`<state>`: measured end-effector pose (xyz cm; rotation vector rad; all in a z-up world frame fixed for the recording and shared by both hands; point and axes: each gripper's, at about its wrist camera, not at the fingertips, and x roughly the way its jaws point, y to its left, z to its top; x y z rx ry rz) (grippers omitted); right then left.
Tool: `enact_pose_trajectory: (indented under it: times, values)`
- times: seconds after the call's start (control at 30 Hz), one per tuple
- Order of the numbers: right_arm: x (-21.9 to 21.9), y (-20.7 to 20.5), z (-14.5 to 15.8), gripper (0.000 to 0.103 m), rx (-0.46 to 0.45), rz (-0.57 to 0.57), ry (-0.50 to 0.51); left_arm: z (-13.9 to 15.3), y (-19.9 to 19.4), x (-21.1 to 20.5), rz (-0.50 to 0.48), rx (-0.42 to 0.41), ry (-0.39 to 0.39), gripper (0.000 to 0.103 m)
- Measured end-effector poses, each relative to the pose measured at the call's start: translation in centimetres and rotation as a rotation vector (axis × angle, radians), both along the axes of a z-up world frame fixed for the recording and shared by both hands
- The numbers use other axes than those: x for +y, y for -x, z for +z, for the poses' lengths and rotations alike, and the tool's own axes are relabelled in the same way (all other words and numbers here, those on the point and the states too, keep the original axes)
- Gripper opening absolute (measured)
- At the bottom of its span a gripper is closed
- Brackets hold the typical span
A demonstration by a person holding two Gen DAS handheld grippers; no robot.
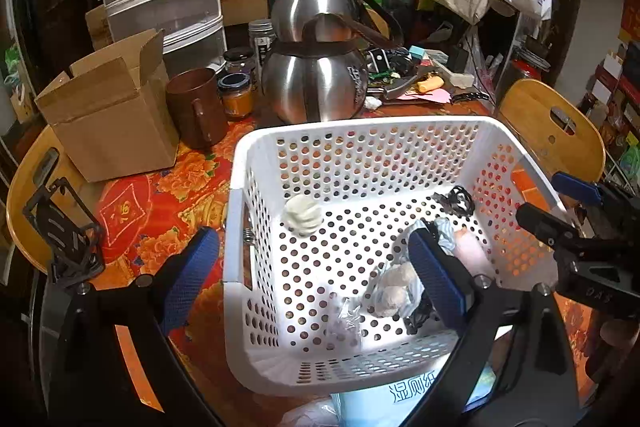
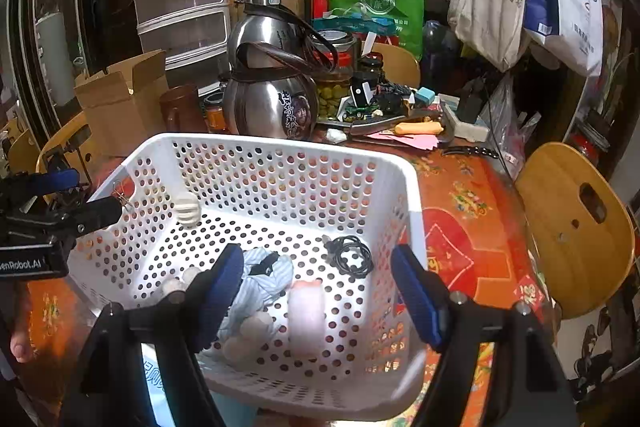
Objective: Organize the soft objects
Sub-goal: 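Withdraw both open tools from the basket toward the purple tissue pack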
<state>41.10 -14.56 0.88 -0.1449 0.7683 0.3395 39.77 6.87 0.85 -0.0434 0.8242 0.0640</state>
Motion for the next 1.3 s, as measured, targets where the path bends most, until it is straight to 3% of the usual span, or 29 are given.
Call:
enact_pose_trajectory:
  times: [0.33,0.47,0.8,1.17,1.3]
  values:
    - [-0.2,0.7,-0.5,0.076,0.020,0.000,-0.008,0.0,1.3,0.2,-0.004,-0.006,0.001,0.094]
    - [-1.1,2.1,-0.2,0.076,0.013,-0.003,-0.028,0.0,3.4,0.4,-0.007,-0.020,-0.034,0.094]
    - [-4.9,10.2,-0.1,0.082,-0.030,0.004,-0.089,0.8,13.8,0.5,-0.015,-0.109,-0.037,0.095]
    - [-5.2,21.9,-5.2,0.083,-0.031,0.099,-0.160,-5.8,25.9,-0.9,-0.054,-0.142,-0.004,0.095]
    - [-4.9,24.1,-6.5,0.083,-0.036,0.111,-0.176,-7.8,28.6,-1.1,-0.080,-0.163,0.065,0.095]
